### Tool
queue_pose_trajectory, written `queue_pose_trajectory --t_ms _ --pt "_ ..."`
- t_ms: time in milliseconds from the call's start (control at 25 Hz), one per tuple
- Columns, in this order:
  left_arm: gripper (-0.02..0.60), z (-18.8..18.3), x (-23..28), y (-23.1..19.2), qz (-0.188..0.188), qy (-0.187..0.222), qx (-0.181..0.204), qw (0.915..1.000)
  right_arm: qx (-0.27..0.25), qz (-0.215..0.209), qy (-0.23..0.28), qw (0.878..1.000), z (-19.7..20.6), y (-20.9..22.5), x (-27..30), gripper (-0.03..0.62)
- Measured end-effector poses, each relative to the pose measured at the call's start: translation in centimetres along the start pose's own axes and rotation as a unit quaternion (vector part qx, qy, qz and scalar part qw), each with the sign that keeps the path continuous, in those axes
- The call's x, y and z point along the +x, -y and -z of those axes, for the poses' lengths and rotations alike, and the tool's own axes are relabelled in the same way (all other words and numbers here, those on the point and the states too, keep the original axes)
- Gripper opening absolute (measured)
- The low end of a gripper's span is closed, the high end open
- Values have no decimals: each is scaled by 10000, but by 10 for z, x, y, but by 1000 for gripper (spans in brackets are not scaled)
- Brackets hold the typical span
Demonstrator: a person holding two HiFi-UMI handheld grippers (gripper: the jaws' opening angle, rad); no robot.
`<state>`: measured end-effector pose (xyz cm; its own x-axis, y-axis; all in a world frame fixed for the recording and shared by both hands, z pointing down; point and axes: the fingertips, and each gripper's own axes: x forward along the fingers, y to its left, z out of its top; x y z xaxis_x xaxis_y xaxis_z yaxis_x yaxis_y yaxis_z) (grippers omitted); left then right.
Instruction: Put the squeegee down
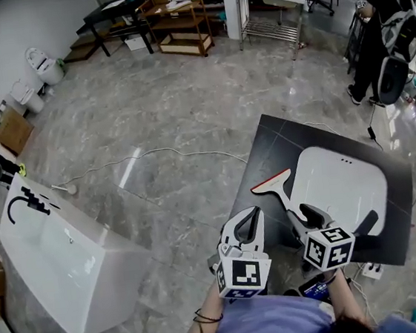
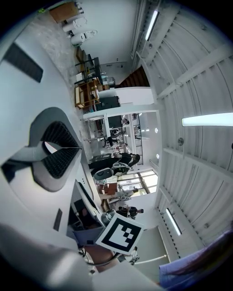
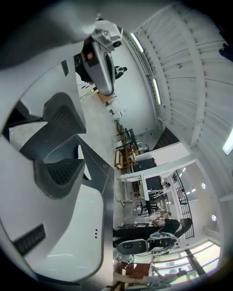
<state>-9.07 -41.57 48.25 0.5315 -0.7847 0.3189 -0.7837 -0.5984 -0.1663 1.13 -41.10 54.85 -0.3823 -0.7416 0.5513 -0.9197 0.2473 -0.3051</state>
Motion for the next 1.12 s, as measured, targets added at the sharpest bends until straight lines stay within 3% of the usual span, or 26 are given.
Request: queue_pose_trajectory --t_ms 240,480,680,1120 --pt "18 -7 -5 14 16 66 -231 9997 133 65 177 9997 -1 1 -30 123" --pt "18 -13 -17 38 -9 69 -417 9991 76 -32 402 9992 -6 -4 -67 107" --pt "18 -16 -34 71 28 73 -415 9991 -91 -94 495 9987 2 -6 -97 98" --pt "18 -35 -73 148 90 153 -283 9994 96 -22 802 9967 26 10 -174 58"
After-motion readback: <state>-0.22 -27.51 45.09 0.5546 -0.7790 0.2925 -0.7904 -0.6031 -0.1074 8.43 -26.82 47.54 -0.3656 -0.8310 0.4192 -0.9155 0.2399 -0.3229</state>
